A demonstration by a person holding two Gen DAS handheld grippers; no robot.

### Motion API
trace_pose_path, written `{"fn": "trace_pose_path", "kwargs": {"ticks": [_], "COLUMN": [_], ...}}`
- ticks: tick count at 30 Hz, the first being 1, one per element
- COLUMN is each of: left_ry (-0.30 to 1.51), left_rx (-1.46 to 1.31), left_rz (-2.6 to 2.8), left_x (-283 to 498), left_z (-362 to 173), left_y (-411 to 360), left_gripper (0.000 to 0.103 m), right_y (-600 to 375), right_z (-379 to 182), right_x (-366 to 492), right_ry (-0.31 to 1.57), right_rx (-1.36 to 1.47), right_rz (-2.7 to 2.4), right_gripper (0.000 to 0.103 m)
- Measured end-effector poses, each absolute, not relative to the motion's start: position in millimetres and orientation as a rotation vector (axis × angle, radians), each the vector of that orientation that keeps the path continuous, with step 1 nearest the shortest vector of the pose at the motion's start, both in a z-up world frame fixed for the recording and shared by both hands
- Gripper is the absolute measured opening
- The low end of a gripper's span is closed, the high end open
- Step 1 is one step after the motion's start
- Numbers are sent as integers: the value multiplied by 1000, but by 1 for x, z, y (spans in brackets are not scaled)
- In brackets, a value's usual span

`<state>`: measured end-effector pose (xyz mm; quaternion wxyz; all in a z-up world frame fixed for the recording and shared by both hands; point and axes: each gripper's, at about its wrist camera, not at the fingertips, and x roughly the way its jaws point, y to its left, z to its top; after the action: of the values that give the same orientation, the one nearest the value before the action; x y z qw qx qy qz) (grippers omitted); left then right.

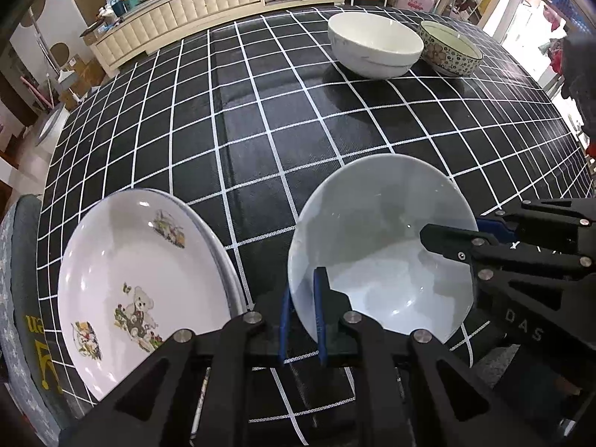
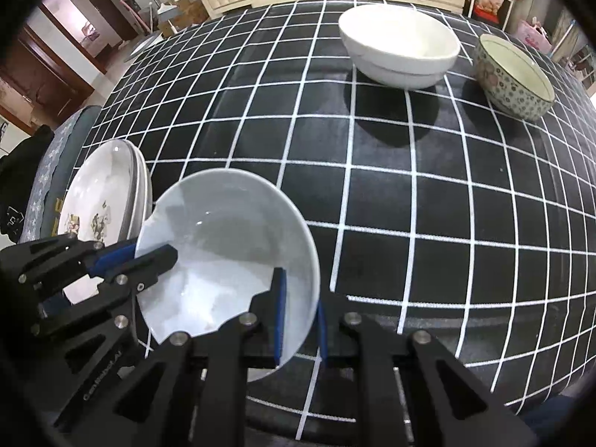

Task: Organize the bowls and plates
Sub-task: 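Carry the red-logo bowl with the left tool beside the plate stack, then open the left tool and move it to the plain white bowl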

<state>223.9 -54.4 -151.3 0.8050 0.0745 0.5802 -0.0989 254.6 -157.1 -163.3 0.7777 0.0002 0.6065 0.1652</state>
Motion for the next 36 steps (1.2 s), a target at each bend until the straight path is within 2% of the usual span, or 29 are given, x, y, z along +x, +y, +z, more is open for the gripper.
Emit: {"fn": "trace_pose_path", "kwargs": {"ticks": [16,21,24,27,32,36], "left_ry": [1206,1170,1153,1131,1083,1038], "left_rx": [130,117,117,116,139,172], "left_rz": [-241,-209,-194,-187,-186,-176], "left_x": [228,225,222,218,213,216], "left_z": [-147,-130,-121,-111,-91,-79], "left_y": [-46,-35,-28,-24,-27,-33], "left_gripper": [10,26,31,37,37,46], "right_y": [-172,-171,-169,-167,-168,-171], "right_z": [-144,-134,-125,-116,-98,-85], "right_x": [257,254,252,250,250,257], "right_ry": [1276,1259,1243,1221,1171,1140], "right_rx": [-17,-18,-21,-26,-44,-79], "right_rz": [303,300,309,319,329,309], "right_gripper": [18,18,19,33,49,56]}}
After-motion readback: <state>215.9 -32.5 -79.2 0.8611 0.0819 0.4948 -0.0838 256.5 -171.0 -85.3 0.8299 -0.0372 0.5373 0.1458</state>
